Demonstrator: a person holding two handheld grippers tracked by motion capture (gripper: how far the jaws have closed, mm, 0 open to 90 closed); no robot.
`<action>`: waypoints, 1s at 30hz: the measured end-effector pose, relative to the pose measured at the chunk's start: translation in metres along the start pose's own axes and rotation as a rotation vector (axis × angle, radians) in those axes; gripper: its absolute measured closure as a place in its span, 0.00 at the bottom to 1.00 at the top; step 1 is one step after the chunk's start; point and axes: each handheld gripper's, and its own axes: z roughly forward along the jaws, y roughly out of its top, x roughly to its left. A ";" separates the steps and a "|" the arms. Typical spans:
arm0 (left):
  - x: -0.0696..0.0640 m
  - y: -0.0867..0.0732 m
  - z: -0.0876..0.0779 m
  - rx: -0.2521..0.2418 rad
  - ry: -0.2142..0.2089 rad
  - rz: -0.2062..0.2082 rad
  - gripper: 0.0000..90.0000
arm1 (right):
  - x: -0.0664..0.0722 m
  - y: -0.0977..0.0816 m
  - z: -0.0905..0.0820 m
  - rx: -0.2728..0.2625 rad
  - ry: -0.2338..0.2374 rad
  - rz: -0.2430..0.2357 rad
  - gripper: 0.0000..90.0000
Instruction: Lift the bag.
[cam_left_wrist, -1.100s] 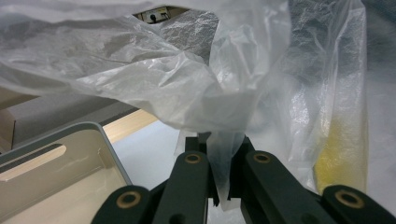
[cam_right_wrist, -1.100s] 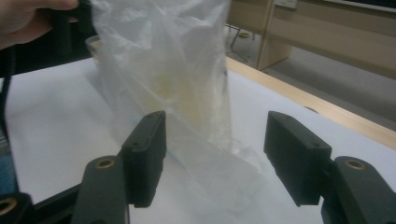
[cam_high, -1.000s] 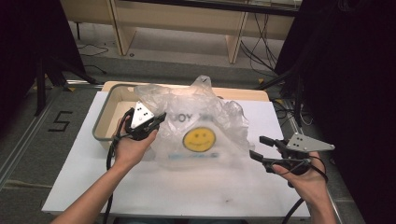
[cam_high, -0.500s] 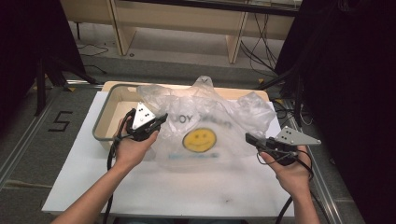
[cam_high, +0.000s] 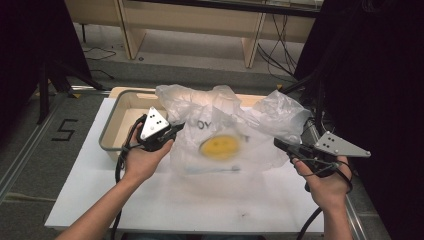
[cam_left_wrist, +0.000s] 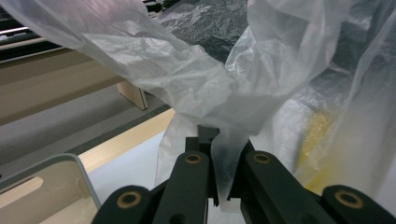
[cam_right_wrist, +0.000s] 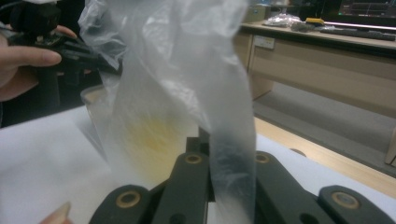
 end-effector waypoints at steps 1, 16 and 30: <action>-0.001 0.002 0.000 -0.009 -0.002 -0.005 0.99 | -0.001 0.001 -0.001 -0.006 0.001 0.011 1.00; 0.008 0.001 0.013 0.014 0.045 -0.011 0.99 | -0.014 -0.011 0.005 0.021 -0.073 0.096 1.00; 0.015 -0.021 0.028 0.094 0.053 -0.013 0.91 | -0.023 -0.044 0.036 0.111 -0.193 0.094 0.98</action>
